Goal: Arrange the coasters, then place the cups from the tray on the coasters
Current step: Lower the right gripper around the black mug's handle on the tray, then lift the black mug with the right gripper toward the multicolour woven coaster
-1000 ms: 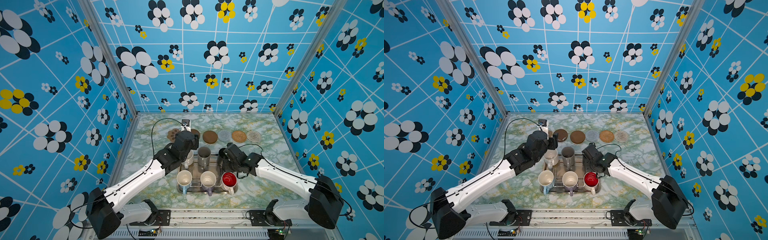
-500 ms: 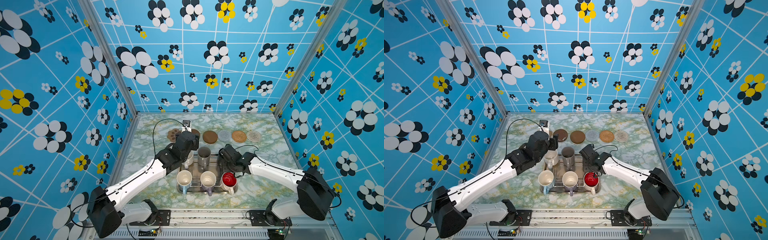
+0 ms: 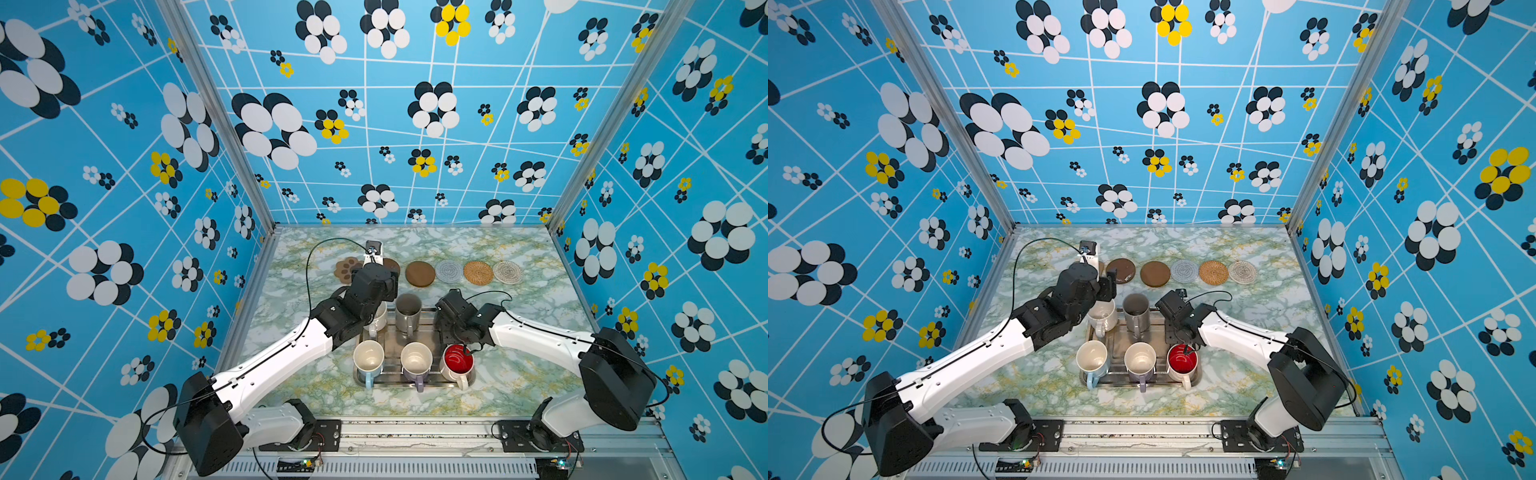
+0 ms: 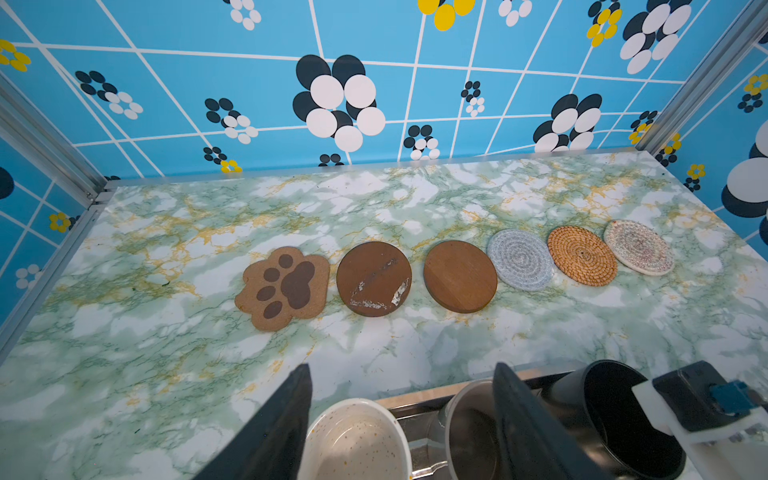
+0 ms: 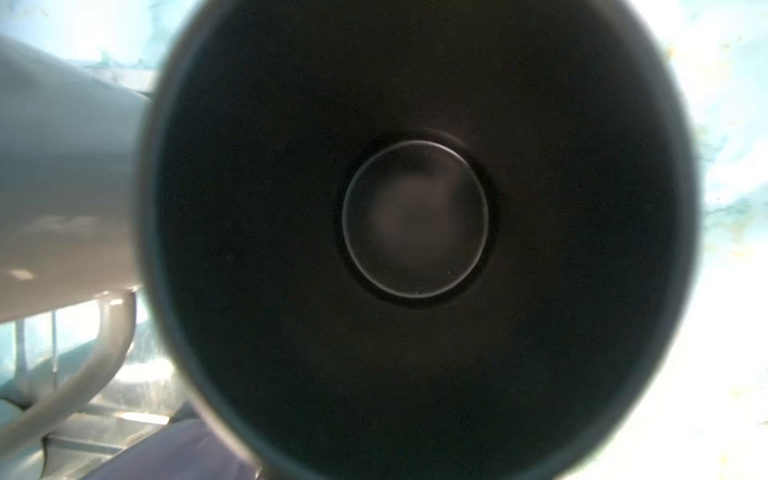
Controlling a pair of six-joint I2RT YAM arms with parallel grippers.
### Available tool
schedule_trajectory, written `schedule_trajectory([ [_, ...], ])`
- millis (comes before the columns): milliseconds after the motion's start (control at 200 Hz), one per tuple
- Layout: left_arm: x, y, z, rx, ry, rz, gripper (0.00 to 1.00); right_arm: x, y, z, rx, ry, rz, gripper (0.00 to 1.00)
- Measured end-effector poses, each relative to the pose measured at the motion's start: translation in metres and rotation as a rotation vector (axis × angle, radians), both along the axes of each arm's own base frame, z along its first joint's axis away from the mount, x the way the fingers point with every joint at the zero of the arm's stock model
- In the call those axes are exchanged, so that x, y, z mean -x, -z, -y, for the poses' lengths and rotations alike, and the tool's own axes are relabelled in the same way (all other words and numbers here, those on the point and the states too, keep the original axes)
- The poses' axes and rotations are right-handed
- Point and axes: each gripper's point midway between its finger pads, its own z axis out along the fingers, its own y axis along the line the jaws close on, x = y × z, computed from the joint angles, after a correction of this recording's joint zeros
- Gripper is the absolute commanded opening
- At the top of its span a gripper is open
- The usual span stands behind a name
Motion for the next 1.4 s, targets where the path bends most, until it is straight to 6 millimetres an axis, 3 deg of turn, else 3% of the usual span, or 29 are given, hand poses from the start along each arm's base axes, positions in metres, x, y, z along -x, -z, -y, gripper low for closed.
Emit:
schedule_trajectory([
  [315,0.000,0.002,-0.001,-0.002,-0.001,-0.003,0.70,-0.004,-0.002,-0.002,-0.001,0.005,0.010,0.27],
  [640,0.001,0.005,-0.001,-0.005,0.000,-0.007,0.70,-0.004,-0.002,0.000,0.014,0.005,0.009,0.00],
  [1045,0.001,0.005,-0.001,-0.005,0.000,-0.006,0.70,-0.005,-0.005,0.002,0.024,-0.005,0.018,0.00],
  [1400,0.000,0.004,-0.002,-0.002,-0.002,-0.005,0.70,-0.006,-0.024,0.008,0.015,-0.010,0.082,0.00],
])
